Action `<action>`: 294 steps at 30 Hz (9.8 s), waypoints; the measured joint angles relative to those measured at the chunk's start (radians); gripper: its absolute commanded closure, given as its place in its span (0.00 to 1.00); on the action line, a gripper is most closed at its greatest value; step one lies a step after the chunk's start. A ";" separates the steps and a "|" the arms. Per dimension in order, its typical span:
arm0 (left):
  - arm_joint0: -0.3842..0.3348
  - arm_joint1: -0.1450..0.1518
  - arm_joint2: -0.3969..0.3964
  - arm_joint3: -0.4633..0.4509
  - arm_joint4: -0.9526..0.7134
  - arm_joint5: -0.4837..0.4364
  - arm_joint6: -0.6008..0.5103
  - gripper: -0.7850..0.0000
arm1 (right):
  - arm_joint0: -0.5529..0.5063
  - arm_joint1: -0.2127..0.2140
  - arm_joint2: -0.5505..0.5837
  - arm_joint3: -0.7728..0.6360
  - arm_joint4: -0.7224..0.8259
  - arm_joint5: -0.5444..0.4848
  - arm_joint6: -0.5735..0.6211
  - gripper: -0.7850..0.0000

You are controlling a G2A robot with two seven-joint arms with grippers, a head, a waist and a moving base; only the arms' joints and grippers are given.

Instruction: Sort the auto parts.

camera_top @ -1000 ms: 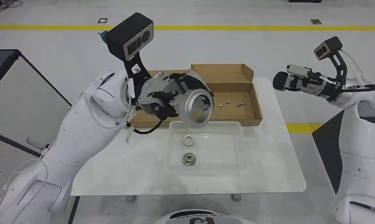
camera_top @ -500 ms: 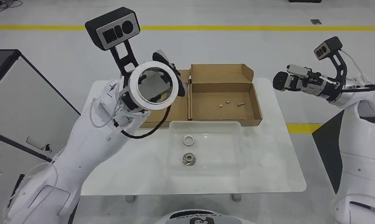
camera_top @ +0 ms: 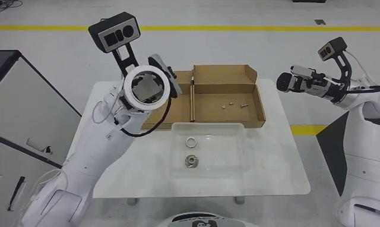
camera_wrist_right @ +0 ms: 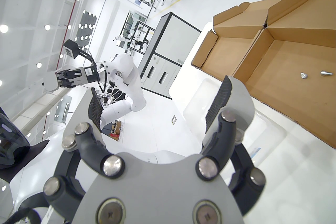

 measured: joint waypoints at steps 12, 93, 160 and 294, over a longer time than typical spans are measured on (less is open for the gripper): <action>0.022 -0.018 -0.028 -0.001 0.237 0.022 0.100 1.00 | 0.000 0.000 0.000 0.000 0.000 0.000 0.000 0.00; 0.092 -0.077 -0.096 0.010 0.042 0.170 0.032 1.00 | 0.000 0.000 0.000 0.000 0.000 0.000 0.000 0.00; -0.312 -0.077 0.202 0.788 1.581 0.859 -0.367 1.00 | 0.000 0.000 0.000 0.000 0.000 0.000 0.000 0.00; 0.166 0.030 -0.028 -0.044 1.556 0.659 -0.664 0.00 | 0.000 0.000 0.000 0.000 0.000 0.000 0.000 0.00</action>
